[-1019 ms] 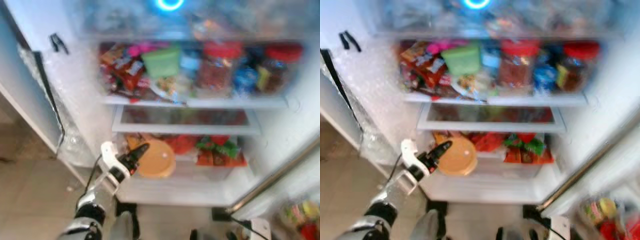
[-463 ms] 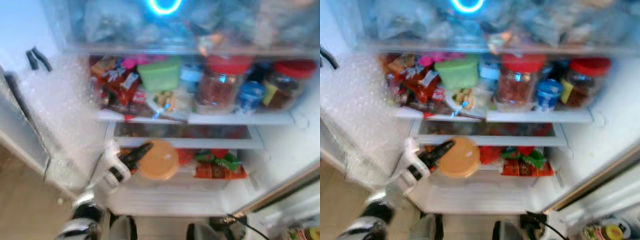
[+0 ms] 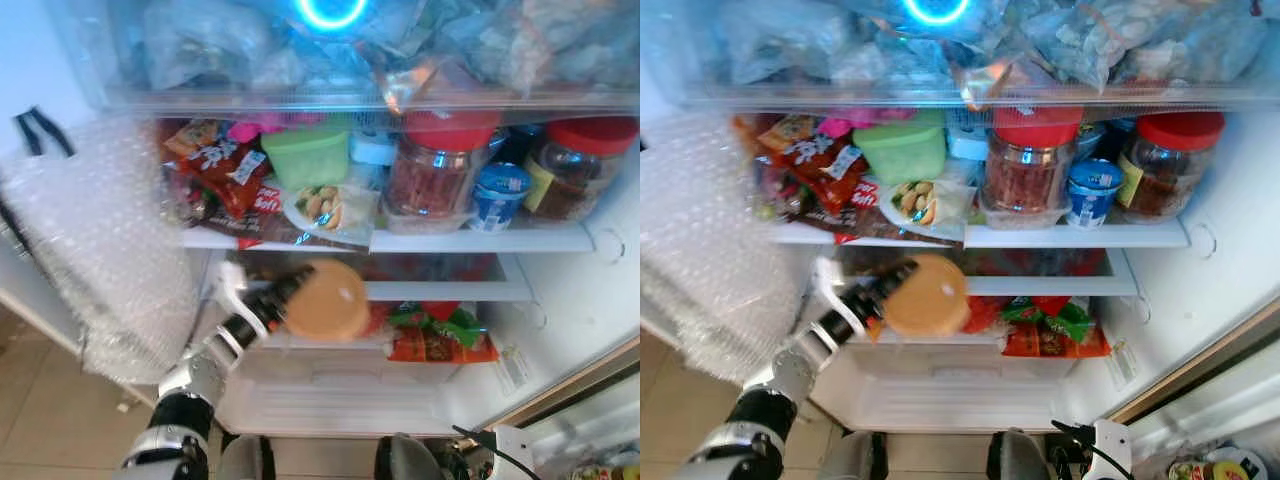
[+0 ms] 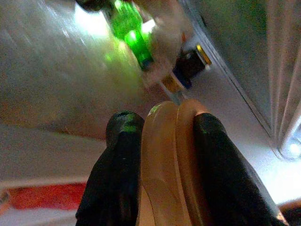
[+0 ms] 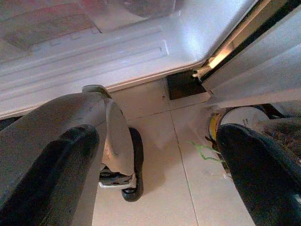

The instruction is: Restocking fridge

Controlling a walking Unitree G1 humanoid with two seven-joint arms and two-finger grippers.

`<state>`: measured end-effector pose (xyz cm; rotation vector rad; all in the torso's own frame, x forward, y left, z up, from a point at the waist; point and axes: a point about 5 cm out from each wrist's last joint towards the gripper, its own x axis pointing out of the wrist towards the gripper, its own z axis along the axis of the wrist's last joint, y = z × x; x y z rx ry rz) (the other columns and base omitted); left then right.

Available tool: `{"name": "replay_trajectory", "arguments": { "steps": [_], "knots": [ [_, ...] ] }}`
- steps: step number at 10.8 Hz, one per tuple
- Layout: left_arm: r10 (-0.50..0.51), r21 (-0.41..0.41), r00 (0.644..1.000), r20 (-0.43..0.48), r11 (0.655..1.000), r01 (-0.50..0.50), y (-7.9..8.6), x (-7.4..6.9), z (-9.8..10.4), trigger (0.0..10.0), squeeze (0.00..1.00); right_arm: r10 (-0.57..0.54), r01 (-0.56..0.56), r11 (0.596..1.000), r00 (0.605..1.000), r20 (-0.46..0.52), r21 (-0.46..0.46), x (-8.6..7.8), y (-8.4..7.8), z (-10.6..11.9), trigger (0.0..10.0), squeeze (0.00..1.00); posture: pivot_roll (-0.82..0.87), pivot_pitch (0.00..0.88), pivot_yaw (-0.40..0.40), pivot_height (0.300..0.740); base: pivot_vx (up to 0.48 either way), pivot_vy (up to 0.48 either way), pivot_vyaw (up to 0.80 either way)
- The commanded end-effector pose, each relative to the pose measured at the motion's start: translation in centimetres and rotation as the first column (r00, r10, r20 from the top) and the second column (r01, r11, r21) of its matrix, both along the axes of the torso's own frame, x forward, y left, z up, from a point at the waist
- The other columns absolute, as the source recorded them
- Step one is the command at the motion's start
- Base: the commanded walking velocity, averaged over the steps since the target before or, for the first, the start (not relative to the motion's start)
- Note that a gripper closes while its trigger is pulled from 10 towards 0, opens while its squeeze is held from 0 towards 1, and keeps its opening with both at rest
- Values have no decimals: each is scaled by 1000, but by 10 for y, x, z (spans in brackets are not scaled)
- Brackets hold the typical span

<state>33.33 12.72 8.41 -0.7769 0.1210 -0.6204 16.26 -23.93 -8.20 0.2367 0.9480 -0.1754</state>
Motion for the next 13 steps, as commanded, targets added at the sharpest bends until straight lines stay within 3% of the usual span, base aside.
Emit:
{"name": "replay_trajectory", "arguments": {
  "steps": [1, 4, 6, 8, 11, 12, 13],
  "knots": [
    [66, -9, 998, -3, 998, -66, -1, 8, 4, 10000, 0, -7, 7, 1000, 1000, -14, 0, -5, -1, -2, 10000, 0, -2, 103, 9, 636, 0, 0, 0],
    [184, -8, 981, -54, 983, -185, -7, 19, 5, 10000, 0, -9, 9, 1000, 1000, -12, 1, -5, -1, -2, 10000, 0, -15, 111, 10, 636, 0, 0, 0],
    [344, 41, 935, -87, 939, -342, -1, 31, 12, 10000, 0, -7, 7, 1000, 1000, -13, 0, -7, -2, -2, 10000, 0, -19, 120, 8, 636, 0, 0, 0],
    [443, 84, 889, -113, 896, -436, 4, 38, 17, 10000, 0, -9, 9, 1000, 1000, -14, 1, -8, -2, -3, 10000, 0, -37, 130, 12, 636, 0, 0, 0],
    [458, 102, 877, -147, 889, -447, -6, 43, 22, 10000, 0, -13, 13, 1000, 1000, -17, -1, -11, -4, -3, 10000, 0, -56, 143, 10, 636, 0, 0, 0],
    [459, 116, 873, -162, 888, -445, -10, 43, 21, 10000, 404, -14, 14, 1000, 1000, -19, -3, -12, -4, -4, 10000, 0, -59, 147, 9, 636, 0, 0, 0],
    [450, 105, 877, -168, 893, -438, -13, 44, 22, 10000, 1000, -15, 15, 1000, 1000, -19, -3, -12, -4, -4, 10000, 0, -59, 148, 8, 636, 0, 0, 0]
  ]
}}
